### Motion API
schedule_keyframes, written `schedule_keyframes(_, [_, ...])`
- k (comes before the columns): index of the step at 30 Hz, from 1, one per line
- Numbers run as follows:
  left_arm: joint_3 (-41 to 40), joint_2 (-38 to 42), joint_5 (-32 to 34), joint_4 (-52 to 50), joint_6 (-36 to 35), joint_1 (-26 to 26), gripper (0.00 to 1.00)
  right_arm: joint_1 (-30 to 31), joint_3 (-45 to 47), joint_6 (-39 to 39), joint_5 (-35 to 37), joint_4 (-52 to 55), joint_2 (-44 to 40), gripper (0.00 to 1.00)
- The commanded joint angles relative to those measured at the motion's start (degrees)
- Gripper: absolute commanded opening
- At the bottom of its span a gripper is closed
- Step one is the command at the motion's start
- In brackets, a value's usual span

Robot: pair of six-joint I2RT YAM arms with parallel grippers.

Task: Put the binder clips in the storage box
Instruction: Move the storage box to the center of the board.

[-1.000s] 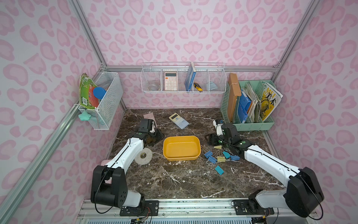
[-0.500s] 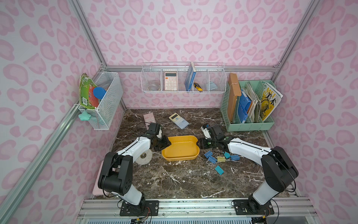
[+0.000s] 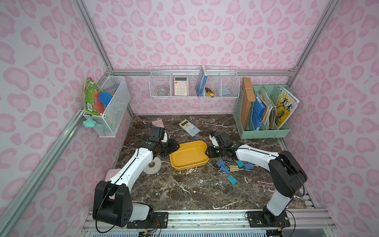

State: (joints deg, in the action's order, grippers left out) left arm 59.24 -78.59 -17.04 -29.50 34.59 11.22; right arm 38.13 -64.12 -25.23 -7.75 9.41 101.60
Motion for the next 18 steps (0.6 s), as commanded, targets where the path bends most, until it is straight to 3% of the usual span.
schedule_keyframes(1, [-0.64, -0.68, 6.82, -10.16, 0.43, -0.06, 0.51, -0.05, -2.54, 1.06, 1.02, 2.3, 1.67, 0.61])
schedule_keyframes(10, [-3.51, -5.58, 7.82, -6.95, 0.26, 0.13, 0.49, -0.07, -4.15, 1.6, -0.07, 2.81, 4.92, 0.56])
schedule_keyframes(18, [-6.83, -11.89, 8.74, -3.2, 0.59, 1.7, 0.42, 0.96, -2.01, 0.74, -0.38, 2.46, 4.38, 0.42])
